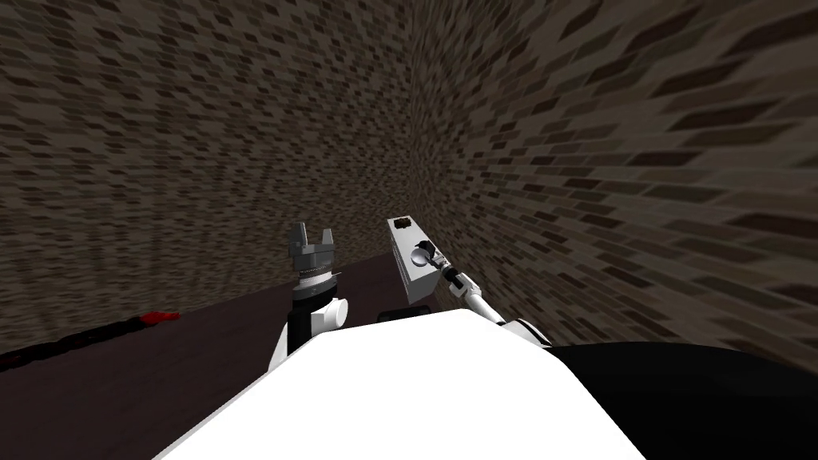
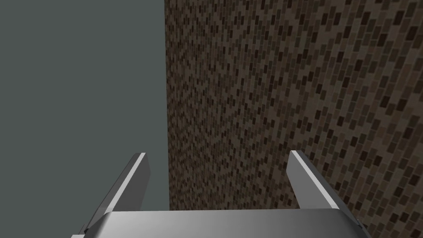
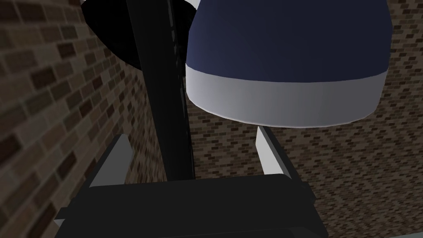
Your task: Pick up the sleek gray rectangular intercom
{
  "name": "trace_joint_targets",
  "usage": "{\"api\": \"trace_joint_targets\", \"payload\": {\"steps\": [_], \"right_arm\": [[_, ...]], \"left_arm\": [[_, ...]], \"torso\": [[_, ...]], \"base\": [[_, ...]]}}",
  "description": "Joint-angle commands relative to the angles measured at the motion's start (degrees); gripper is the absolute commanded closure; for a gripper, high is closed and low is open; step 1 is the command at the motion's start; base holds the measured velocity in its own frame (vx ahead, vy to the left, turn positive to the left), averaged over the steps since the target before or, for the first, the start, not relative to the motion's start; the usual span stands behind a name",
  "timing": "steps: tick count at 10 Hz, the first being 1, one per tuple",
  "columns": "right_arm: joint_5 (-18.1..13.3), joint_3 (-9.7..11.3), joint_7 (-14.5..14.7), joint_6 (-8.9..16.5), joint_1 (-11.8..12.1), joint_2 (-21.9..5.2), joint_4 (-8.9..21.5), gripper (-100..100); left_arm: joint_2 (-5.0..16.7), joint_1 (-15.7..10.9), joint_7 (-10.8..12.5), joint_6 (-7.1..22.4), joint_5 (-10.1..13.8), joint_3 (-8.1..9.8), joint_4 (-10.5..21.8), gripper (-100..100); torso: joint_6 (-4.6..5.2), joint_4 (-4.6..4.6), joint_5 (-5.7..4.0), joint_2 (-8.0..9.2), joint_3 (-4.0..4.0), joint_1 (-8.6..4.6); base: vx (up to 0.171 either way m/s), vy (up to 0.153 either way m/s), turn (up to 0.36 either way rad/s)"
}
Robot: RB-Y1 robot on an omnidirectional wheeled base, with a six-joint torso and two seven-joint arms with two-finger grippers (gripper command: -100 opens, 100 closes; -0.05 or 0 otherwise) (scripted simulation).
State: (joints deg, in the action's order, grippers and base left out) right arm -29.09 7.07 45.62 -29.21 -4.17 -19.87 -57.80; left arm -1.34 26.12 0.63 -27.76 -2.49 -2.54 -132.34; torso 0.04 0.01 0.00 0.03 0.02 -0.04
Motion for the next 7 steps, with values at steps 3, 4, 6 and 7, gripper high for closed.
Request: {"api": "trace_joint_targets", "payload": {"steps": [3,4,6,7], "right_arm": [[2.95,-0.46,1.36,-1.74,-2.68,-1.33,5.09,-100],[5.68,-0.75,2.64,-2.95,-4.85,-2.55,6.66,-100],[8.22,-1.05,3.93,-4.16,-7.01,-3.77,11.27,-100],[8.57,-1.05,3.93,-4.16,-7.01,-3.77,13.0,-100]], "left_arm": [[0.0,-0.01,0.0,0.0,0.0,0.0,0.0,0],[0.0,0.0,0.0,0.0,0.0,0.0,0.0,0],[0.0,0.0,0.0,0.0,0.0,0.0,0.0,0],[0.0,-0.01,0.0,0.0,0.0,-0.01,0.0,0]], "torso": [[-0.01,0.02,0.02,0.12,0.06,0.08],[0.01,0.01,0.01,0.07,0.04,0.03],[0.0,0.02,0.02,0.11,0.06,0.09],[-0.03,0.04,0.03,0.19,0.11,0.15]], "base": [[-0.038,0.021,0.096],[-0.044,0.026,0.171],[-0.059,0.039,0.145],[-0.058,0.029,0.082]]}}
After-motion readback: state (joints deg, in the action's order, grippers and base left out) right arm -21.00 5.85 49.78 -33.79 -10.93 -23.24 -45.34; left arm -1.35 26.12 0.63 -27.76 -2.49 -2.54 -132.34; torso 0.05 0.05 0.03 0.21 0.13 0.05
